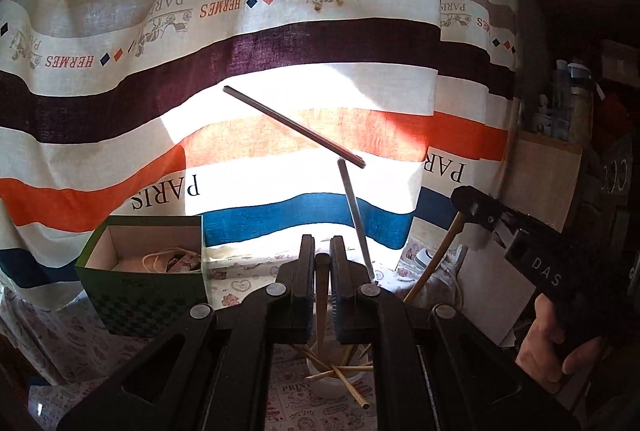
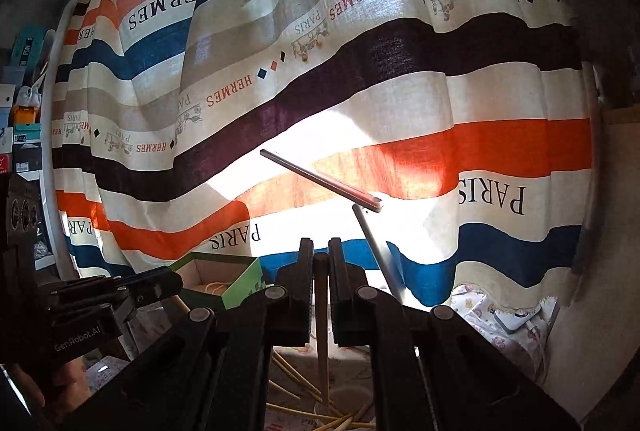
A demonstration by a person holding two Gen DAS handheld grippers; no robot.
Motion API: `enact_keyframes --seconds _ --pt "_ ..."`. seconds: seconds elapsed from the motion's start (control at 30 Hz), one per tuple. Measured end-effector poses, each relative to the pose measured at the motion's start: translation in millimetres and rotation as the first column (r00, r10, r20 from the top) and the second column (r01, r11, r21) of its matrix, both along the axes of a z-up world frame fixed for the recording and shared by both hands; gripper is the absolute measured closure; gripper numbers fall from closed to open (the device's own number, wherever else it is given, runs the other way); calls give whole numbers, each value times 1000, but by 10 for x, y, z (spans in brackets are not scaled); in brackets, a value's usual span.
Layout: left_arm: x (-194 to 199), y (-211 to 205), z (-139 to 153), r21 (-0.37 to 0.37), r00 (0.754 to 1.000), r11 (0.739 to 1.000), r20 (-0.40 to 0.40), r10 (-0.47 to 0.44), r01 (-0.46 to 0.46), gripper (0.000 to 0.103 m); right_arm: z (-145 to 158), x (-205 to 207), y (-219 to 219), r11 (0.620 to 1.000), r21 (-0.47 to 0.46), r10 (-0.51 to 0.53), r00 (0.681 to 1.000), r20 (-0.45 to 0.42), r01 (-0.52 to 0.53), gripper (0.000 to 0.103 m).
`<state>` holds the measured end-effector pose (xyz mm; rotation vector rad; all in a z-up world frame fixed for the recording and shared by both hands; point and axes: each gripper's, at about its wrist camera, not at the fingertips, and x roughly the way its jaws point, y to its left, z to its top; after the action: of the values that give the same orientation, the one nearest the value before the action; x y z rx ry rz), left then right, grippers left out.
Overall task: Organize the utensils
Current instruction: 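Raise both chopsticks over the cup and lower them in, then open both tools to release the chopsticks into the cup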
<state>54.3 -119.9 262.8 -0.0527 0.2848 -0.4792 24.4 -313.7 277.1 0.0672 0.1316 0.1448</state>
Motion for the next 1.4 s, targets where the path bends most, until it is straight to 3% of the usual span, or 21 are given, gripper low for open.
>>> enact_keyframes --seconds 0.17,0.37,0.6,0.83,1.07,1.13,1.2,1.27,1.33,1.4 --pt "284 -151 -120 -26 999 999 -9 -33 33 97 -361 342 -145 1000 15 -16 995 -94 17 95" --pt "661 -408 -548 45 995 998 -92 -28 32 97 -779 664 -273 999 -6 -53 981 -184 53 95" --pt "1001 -584 -968 87 980 996 -197 -10 27 97 -971 860 -356 997 -17 -78 970 -232 76 94" --pt "1188 -605 -1147 86 968 996 -252 5 18 96 -1101 962 -296 998 -22 -59 961 -269 55 94" --pt "1118 -635 -1157 111 982 993 -188 -6 27 96 -1224 1067 -228 1000 -19 -27 950 -312 23 94" --pt "1090 -632 -1123 110 984 993 -178 -17 37 89 -1233 1060 -204 999 -34 -30 951 -309 20 94" --pt "1047 -609 -1067 109 988 994 -152 -9 26 61 -1219 1046 -202 999 -33 -33 952 -303 24 94" --pt "981 -554 -1000 107 994 994 -109 10 1 51 -1194 1028 -211 1000 -22 -19 952 -305 13 92" --pt "914 -478 -937 102 997 995 -77 27 -20 43 -1154 994 -228 1000 -15 -15 951 -307 11 69" --pt "833 -369 -874 89 998 995 -41 43 -39 33 -1103 924 -253 1000 1 -7 956 -294 8 53"
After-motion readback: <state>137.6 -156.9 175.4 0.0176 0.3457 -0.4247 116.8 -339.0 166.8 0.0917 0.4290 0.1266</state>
